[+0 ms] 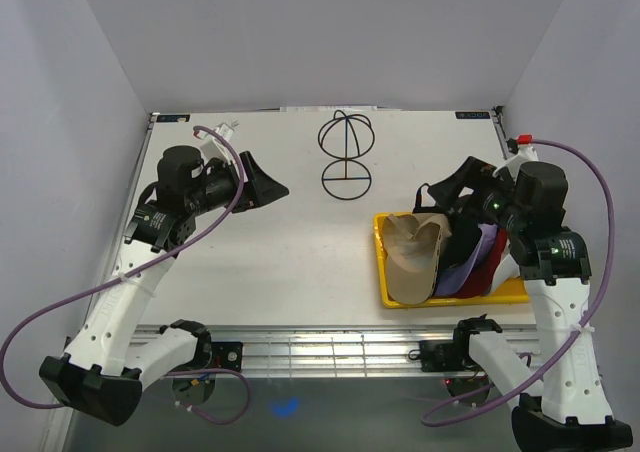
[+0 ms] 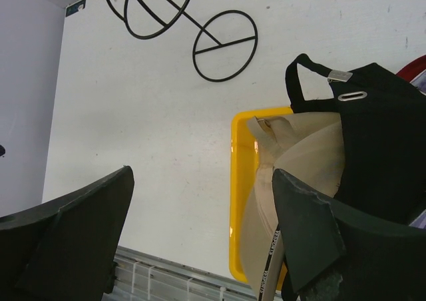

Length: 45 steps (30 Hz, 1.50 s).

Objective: Stack the hats

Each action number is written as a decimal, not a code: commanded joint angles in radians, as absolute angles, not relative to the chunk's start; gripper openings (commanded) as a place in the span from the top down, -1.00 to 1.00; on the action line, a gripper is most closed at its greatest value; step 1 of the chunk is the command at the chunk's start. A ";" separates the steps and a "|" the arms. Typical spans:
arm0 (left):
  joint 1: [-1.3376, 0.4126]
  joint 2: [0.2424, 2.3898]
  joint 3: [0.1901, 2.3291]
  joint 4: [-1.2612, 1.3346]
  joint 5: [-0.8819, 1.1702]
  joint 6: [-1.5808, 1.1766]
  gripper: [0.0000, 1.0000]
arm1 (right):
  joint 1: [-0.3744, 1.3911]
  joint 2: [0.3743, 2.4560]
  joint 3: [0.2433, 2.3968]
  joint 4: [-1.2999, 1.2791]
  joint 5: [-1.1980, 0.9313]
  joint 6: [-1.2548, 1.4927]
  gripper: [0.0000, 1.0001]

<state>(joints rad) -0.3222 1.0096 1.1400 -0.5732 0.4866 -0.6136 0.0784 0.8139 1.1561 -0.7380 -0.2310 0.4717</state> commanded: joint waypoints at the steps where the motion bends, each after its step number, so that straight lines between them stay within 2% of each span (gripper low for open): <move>1: -0.324 0.992 1.150 -0.558 0.508 -0.614 -0.67 | 0.072 0.807 1.204 -0.741 -0.245 0.454 -0.79; 7: -0.354 0.991 1.128 -0.528 0.494 -0.626 -0.67 | 0.074 0.813 1.200 -0.753 -0.242 0.439 -0.80; 11: -0.448 1.018 1.123 -0.479 0.439 -0.653 -0.68 | 0.072 0.822 1.221 -0.761 -0.244 0.445 -0.82; 16: -0.691 1.110 1.127 -0.404 0.267 -0.695 -0.67 | 0.074 0.876 1.382 -0.764 -0.281 0.451 -0.82; 17: -0.783 1.135 1.135 -0.376 0.235 -0.701 -0.67 | 0.074 0.883 1.406 -0.765 -0.285 0.456 -0.82; 23: -1.069 1.420 1.308 -0.354 0.017 -0.713 -0.66 | 0.072 0.902 1.532 -0.772 -0.270 0.489 -0.83; 31: -1.193 1.705 1.520 -0.342 -0.083 -0.683 -0.63 | 0.074 0.859 1.546 -0.785 -0.213 0.529 -0.87; 45: -1.261 1.877 1.611 -0.334 -0.126 -0.702 -0.52 | 0.074 0.813 1.500 -0.788 -0.209 0.520 -0.87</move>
<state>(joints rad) -1.2491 1.8744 1.5780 -0.3286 -0.0860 -0.6983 0.0780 0.8200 1.5135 -0.8017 -0.2115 0.5213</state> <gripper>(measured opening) 0.767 0.934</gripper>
